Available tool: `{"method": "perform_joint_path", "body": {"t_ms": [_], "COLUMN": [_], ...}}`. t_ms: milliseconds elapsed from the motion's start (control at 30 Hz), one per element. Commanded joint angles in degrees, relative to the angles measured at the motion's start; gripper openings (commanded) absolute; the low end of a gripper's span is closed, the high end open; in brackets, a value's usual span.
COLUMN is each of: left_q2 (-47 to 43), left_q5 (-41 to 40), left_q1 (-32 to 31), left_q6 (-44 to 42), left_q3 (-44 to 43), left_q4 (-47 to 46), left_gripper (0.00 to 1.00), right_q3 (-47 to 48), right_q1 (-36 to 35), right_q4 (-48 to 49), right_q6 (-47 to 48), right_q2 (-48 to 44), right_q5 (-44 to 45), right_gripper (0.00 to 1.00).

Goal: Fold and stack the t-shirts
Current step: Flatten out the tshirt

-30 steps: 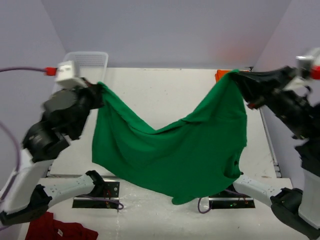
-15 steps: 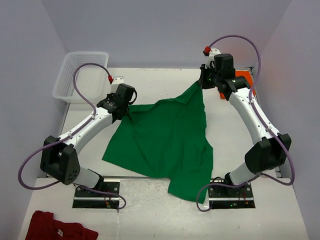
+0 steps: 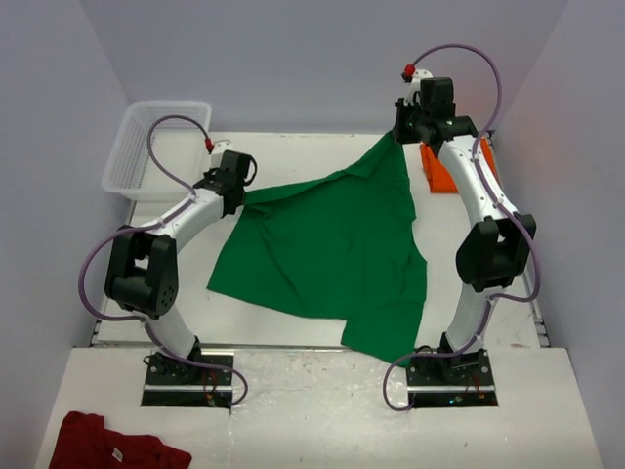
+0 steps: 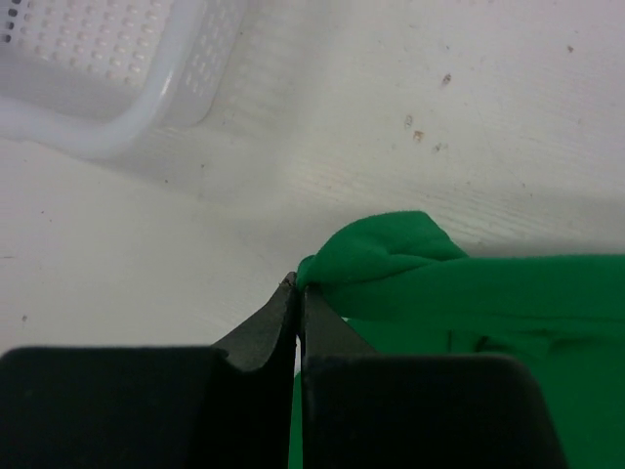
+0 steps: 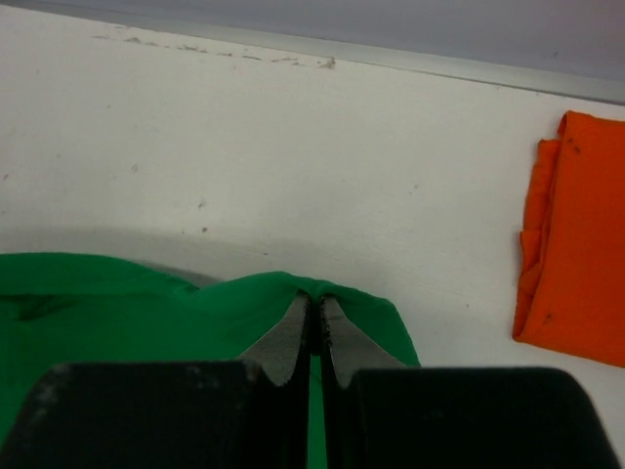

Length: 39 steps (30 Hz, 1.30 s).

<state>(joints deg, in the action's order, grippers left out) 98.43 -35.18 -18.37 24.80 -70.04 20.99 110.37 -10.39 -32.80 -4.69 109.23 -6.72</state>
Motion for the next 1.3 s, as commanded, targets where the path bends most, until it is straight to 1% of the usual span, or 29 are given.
{"method": "perform_joint_path", "body": {"t_ms": [0,100,200,267,333,433,567,700,767,833,900,933,1000,1033,1067,1100,1133,1167,1200,1233,1267], "left_q2": [-1.13,-2.63,-3.16,-3.16,-2.55,-1.58,-0.44,-0.78,-1.75,-3.76,-6.05,-9.19,-12.9,-17.18,-19.57,-21.86,-26.58,-29.06,-31.09,-35.28,-37.5], "left_q5": [0.11,0.47,-0.15,-0.5,-0.68,-1.2,0.72,6.69,7.58,8.89,11.7,12.76,15.74,17.06,19.86,21.28,22.6,23.83,25.93,27.26,29.27], "left_q1": [3.94,6.14,7.82,8.87,9.49,10.11,10.63,10.99,10.99,10.99,10.99,10.99,10.99,10.9,10.9,10.9,10.9,10.81,10.9,10.9,10.9], "left_q6": [-2.21,-3.44,-3.7,-4.58,-4.67,-5.55,-7.92,-6.61,-5.29,-4.32,-3.44,-3.27,-2.74,-2.56,-2.56,-2.65,-2.74,-2.91,-2.91,-3.17,-3.61], "left_q3": [-1.77,-0.62,-1.94,-2.47,-3.87,-4.66,-5.63,-6.95,-7.21,-7.74,-7.22,-6.87,-6.25,-6.07,-5.55,-5.55,-5.55,-5.81,-6.85,-7.3,-8.26], "left_q4": [-4.03,-6.75,-5.88,-5.88,-4.83,-5.87,-9.48,-9.48,-8.78,-6.85,-6.14,-5.97,-5.0,-4.74,-4.56,-4.21,-3.77,-2.46,-1.58,-0.87,0.18], "left_gripper": [0.0,0.0,0.0,0.0,0.0,0.0,0.0,0.0,0.0,0.0,0.0,0.0,0.0,0.0,0.0,0.0,0.0,0.0,0.0,0.0,0.0], "right_q3": [4.15,5.91,9.86,10.83,13.64,16.54,15.23,12.94,12.86,11.54,9.7,9.26,7.6,6.89,6.1,4.35,3.63,3.11,2.14,2.05,1.96], "right_q1": [3.09,3.97,3.98,3.98,3.98,3.98,3.98,4.15,4.15,3.98,3.54,3.28,1.7,1.0,-0.4,-1.2,-1.82,-3.56,-4.63,-5.68,-7.69], "right_q4": [-0.87,-1.48,-3.5,-3.76,-5.16,-6.66,-5.79,-4.12,-4.21,-4.12,-4.03,-4.55,-5.17,-5.35,-5.26,-5.09,-5.17,-5.35,-5.87,-6.4,-7.01], "right_q6": [1.08,1.0,0.82,0.65,0.65,0.65,0.82,0.82,0.3,-0.06,-0.5,-0.32,0.29,0.99,1.08,1.17,1.26,1.35,1.52,2.13,2.14], "right_q2": [0.72,1.33,2.56,3.61,4.93,7.48,7.49,6.08,4.68,2.4,-2.6,-4.45,-10.94,-13.4,-19.0,-21.84,-24.74,-27.55,-32.71,-35.03,-37.23], "right_q5": [1.45,1.88,0.75,-0.3,0.13,0.92,3.47,4.61,4.61,4.44,4.7,4.87,6.63,6.63,8.55,8.74,8.74,8.92,9.61,9.36,9.01], "right_gripper": [0.0,0.0,0.0,0.0,0.0,0.0,0.0,0.0,0.0,0.0,0.0,0.0,0.0,0.0,0.0,0.0,0.0,0.0,0.0,0.0,0.0]}}
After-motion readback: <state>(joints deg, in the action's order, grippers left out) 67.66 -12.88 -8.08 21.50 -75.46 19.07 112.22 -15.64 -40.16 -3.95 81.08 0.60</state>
